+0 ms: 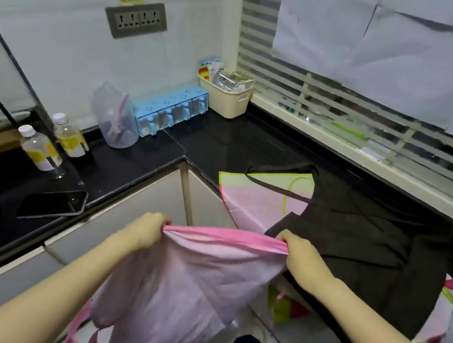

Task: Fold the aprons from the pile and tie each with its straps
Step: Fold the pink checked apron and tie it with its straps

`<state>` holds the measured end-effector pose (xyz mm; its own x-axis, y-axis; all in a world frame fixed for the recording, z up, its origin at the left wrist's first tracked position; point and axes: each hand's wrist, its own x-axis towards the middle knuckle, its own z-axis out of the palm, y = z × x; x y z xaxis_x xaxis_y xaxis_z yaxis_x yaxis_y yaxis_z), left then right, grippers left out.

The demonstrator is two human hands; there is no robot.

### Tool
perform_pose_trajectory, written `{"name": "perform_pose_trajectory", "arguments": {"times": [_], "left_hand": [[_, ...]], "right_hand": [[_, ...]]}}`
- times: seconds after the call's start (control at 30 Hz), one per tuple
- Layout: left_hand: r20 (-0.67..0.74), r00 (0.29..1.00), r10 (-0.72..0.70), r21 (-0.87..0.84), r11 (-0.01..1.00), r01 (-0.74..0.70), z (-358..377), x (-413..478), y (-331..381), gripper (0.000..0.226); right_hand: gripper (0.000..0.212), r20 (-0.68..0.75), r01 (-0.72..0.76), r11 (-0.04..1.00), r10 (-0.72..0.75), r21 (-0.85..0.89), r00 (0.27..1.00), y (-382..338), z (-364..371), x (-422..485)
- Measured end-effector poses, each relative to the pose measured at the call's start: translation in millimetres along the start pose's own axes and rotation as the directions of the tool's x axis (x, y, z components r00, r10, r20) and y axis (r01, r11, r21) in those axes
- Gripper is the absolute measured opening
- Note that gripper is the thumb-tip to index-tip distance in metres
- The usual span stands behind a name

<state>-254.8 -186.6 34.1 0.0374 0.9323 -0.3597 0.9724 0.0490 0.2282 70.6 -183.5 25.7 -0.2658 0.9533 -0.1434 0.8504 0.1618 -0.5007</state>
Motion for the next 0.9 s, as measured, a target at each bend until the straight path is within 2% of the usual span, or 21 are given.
{"name": "perform_pose_trajectory", "arguments": {"times": [0.03, 0.07, 0.1, 0.13, 0.2, 0.27, 0.33, 0.4, 0.43, 0.5, 0.57, 0.6, 0.7, 0.77, 0.83, 0.9], "left_hand": [[-0.205, 0.978, -0.025, -0.123, 0.992, -0.001, -3.4, 5.2, -3.3, 0.027], [-0.335, 0.941, -0.051, -0.196, 0.981, -0.016, -6.5, 10.3, -5.6, 0.025], [-0.364, 0.93, -0.058, -0.203, 0.979, -0.018, -8.5, 16.6, -7.2, 0.023], [-0.32, 0.946, -0.044, -0.179, 0.984, -0.014, -12.0, 22.7, -7.6, 0.023], [-0.136, 0.991, -0.001, -0.077, 0.997, -0.01, -18.4, 31.7, -2.6, 0.023], [0.057, 0.996, 0.07, 0.026, 0.997, -0.072, -26.2, 34.9, 8.2, 0.015], [0.257, 0.958, 0.126, -0.056, 0.992, -0.115, -40.2, 35.5, 20.1, 0.003], [0.42, 0.895, 0.151, -0.236, 0.97, -0.053, -58.1, 39.9, 25.4, 0.013], [0.445, 0.88, 0.165, -0.279, 0.96, -0.039, -67.6, 44.9, 28.7, 0.016], [0.344, 0.929, 0.136, -0.199, 0.978, -0.069, -85.3, 64.8, 35.9, 0.019], [0.105, 0.986, 0.13, 0.002, 0.991, -0.131, -102.5, 88.3, 53.2, 0.015], [-0.004, 0.987, 0.159, 0.07, 0.985, -0.158, -110.0, 99.2, 64.1, 0.012], [-0.207, 0.965, 0.163, 0.03, 0.987, -0.16, -129.6, 133.6, 98.3, 0.015], [-0.28, 0.949, 0.142, -0.015, 0.988, -0.152, -141.3, 154.0, 119.7, 0.015], [-0.257, 0.957, 0.137, -0.025, 0.989, -0.148, -150.0, 171.2, 139.5, 0.014], [-0.196, 0.973, 0.121, -0.046, 0.99, -0.133, -154.1, 189.0, 158.1, 0.011]], "right_hand": [[0.041, -0.062, 0.001, 0.999, 0.001, 0.035, 0.998, 0.0, -5.3, 1.8], [0.044, -0.114, -0.01, 0.998, 0.017, 0.06, 0.993, 1.8, -10.2, 4.7], [0.046, -0.145, -0.03, 0.996, 0.041, 0.079, 0.989, 5.2, -15.3, 6.9], [0.047, -0.156, -0.052, 0.995, 0.066, 0.09, 0.986, 9.3, -19.5, 9.1], [0.046, -0.144, -0.106, 0.992, 0.114, 0.064, 0.983, 20.8, -27.8, 12.6], [0.043, -0.128, -0.165, 0.986, 0.166, 0.016, 0.978, 33.4, -38.7, 14.8], [0.039, -0.116, -0.22, 0.976, 0.219, 0.004, 0.969, 42.8, -54.1, 17.8], [0.032, -0.096, -0.245, 0.97, 0.244, 0.002, 0.965, 48.2, -73.1, 22.8], [0.028, -0.084, -0.252, 0.968, 0.251, -0.007, 0.964, 50.4, -84.4, 27.0], [0.018, -0.085, -0.245, 0.969, 0.242, -0.025, 0.967, 52.6, -108.2, 37.0], [0.01, -0.166, -0.228, 0.971, 0.214, -0.071, 0.963, 55.7, -133.8, 50.4], [0.01, -0.228, -0.215, 0.971, 0.187, -0.105, 0.956, 58.0, -145.9, 58.2], [0.013, -0.413, -0.229, 0.951, 0.127, -0.208, 0.902, 63.8, -180.6, 79.8], [0.016, -0.489, -0.273, 0.867, 0.039, -0.418, 0.872, 67.3, -199.8, 89.4], [0.018, -0.481, -0.344, 0.748, 0.038, -0.568, 0.876, 73.6, -212.0, 96.8], [0.014, -0.471, -0.44, 0.764, 0.203, -0.472, 0.858, 88.6, -215.4, 103.8]]}}
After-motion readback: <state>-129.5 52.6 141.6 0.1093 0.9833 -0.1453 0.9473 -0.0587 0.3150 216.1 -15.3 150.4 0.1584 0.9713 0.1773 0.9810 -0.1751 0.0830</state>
